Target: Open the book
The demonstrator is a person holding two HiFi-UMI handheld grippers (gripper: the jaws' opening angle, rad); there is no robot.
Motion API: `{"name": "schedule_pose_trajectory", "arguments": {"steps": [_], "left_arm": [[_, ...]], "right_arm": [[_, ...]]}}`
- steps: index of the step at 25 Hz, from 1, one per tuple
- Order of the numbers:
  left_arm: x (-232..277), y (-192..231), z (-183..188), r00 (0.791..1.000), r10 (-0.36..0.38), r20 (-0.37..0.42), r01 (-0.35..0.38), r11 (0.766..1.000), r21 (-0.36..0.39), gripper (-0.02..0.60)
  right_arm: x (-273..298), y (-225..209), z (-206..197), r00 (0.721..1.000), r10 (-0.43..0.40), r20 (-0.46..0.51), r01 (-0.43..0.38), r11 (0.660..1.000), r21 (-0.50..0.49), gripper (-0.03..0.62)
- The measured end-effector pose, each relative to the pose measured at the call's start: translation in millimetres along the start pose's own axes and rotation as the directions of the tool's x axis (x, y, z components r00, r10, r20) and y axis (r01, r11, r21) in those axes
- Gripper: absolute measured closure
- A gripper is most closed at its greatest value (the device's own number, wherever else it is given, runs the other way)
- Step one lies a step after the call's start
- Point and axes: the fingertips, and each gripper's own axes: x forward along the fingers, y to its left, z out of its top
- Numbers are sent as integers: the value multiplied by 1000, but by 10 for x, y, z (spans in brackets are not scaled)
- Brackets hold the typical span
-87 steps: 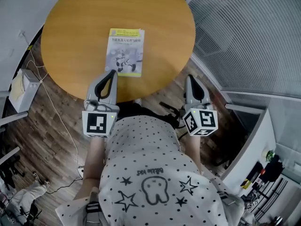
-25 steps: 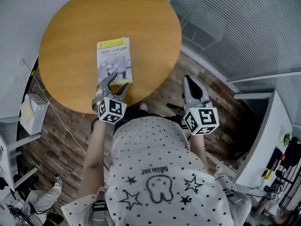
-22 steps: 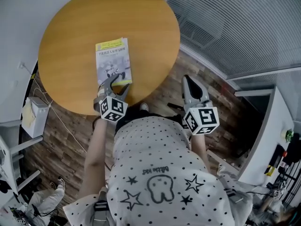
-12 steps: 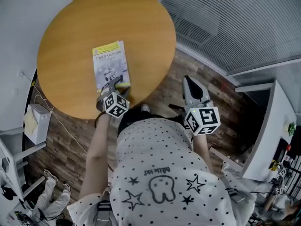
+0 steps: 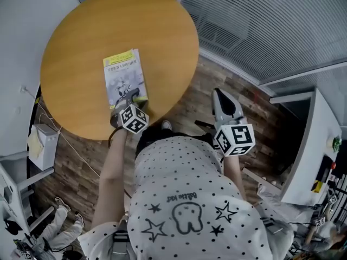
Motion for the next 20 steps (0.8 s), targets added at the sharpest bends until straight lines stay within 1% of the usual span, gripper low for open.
{"name": "schedule_pose_trajectory", "arguments": {"steps": [4,7,13,15,20], "left_arm": [[-15,1,16,1000,-3,-12,3,1000,21,334],[-44,0,36,1000,-5,-15,6,1000,21,336],[-141,53,83,1000,0,13,1,1000,-31,360],[-159,54,83,1000,1,19,0,999,-35,375],[-183,-8,97,1000,11,29,-11,1000,-27,443]], "right_arm": [[-21,-38,1,1000,-10,0,10,1000,5,589],[-35,-37,23,1000,-9,4,9,1000,8,589],[-8,-37,8,1000,-3,0,3,1000,12,589],[5,-16,4,1000,0,-1,0,1000,13,589],[1,13,13,1000,4,-1,-4,1000,11,589]]}}
